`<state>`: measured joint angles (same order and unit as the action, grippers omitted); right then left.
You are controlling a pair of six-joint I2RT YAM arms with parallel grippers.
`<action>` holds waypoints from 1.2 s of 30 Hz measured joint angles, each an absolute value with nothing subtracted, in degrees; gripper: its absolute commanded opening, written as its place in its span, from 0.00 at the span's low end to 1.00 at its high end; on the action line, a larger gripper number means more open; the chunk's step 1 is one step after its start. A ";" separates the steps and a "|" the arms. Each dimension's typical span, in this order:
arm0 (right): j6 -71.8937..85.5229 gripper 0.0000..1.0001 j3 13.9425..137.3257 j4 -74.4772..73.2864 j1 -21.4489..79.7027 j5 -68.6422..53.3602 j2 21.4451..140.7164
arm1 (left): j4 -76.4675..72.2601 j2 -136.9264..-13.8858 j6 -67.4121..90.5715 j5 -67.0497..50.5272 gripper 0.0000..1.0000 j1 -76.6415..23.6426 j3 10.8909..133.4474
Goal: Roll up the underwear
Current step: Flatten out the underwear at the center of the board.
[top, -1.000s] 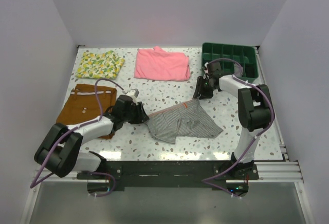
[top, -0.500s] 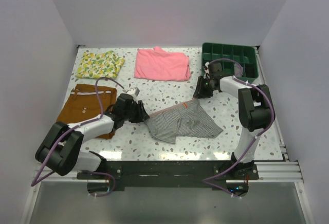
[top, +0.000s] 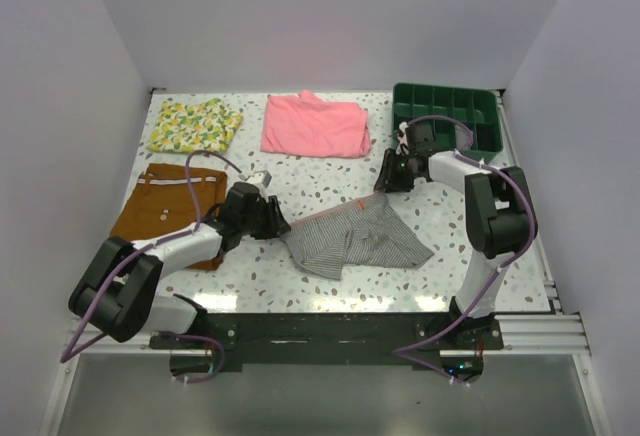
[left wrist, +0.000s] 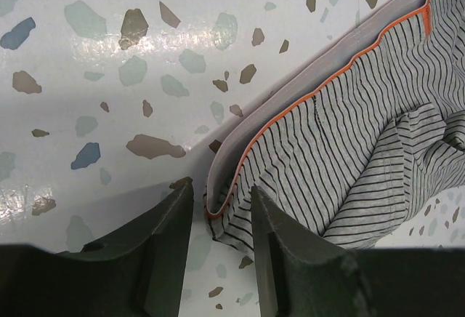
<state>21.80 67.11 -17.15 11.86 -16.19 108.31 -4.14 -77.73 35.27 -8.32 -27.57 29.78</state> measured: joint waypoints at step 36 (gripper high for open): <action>20.29 0.00 63.46 -23.70 11.60 -16.75 91.07 | 5.72 -72.90 34.06 -5.32 0.00 -27.79 35.94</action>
<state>20.29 63.46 -23.70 11.60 -16.75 91.07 5.72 -72.90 34.06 -5.32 -27.79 35.94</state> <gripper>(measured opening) 0.022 0.031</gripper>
